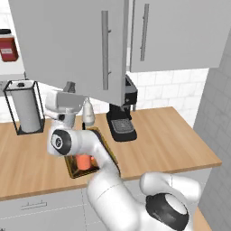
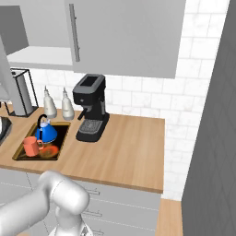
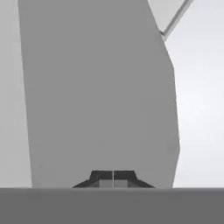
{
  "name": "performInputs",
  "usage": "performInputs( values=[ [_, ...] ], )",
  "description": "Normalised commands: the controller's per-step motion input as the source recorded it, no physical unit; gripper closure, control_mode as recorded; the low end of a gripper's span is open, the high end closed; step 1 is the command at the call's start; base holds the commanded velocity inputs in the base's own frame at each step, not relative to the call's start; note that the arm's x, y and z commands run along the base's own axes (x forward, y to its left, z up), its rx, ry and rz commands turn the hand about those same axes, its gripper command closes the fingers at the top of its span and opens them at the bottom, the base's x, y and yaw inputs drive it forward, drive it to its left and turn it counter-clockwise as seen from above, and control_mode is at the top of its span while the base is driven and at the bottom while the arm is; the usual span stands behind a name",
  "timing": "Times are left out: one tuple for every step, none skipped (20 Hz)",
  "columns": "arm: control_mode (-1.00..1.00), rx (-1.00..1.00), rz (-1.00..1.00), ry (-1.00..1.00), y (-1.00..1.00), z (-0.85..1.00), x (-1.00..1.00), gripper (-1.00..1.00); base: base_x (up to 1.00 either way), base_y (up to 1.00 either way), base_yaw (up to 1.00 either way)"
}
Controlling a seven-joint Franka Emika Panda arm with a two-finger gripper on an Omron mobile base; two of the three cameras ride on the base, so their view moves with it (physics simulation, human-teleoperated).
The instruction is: Pick the kettle from the counter and place it on the tray. Then pick the mug from the cabinet and place it on the tray. Then close the cabinet doors.
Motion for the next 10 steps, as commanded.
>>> performInputs(
  values=[
    [-1.00, 0.48, 0.00, 0.30, -0.25, 0.87, 0.04, 1.00, 0.00, 0.00, 0.00],
    [-1.00, 0.45, 0.00, 0.45, -0.34, 0.91, 0.05, 1.00, 0.00, 0.00, 0.00],
    [-1.00, 0.42, 0.00, 0.61, -0.46, 0.84, 0.03, 1.00, 0.00, 0.00, 0.00],
    [-1.00, 0.39, 0.00, 0.70, -0.56, 0.74, 0.04, 1.00, 0.00, 0.00, 0.00],
    [-1.00, 0.33, 0.00, 0.81, -0.67, 0.60, 0.16, 1.00, 0.00, 0.00, 0.00],
    [-1.00, 0.27, 0.00, 0.84, -0.88, 0.49, 0.22, 1.00, 0.00, 0.00, 0.00],
    [-1.00, 0.20, 0.02, 0.84, -0.96, 0.36, 0.32, 1.00, 0.00, 0.00, 0.00],
    [-1.00, 0.11, 0.03, 0.83, -1.00, 0.25, 0.45, 1.00, 0.00, 0.00, 0.00],
    [-1.00, 0.01, 0.05, 0.73, -1.00, 0.00, 0.62, 1.00, 0.00, 0.00, 0.00],
    [-1.00, 0.00, 0.06, 0.69, -1.00, 0.00, 0.74, 1.00, 0.00, 0.00, 0.00]
  ],
)
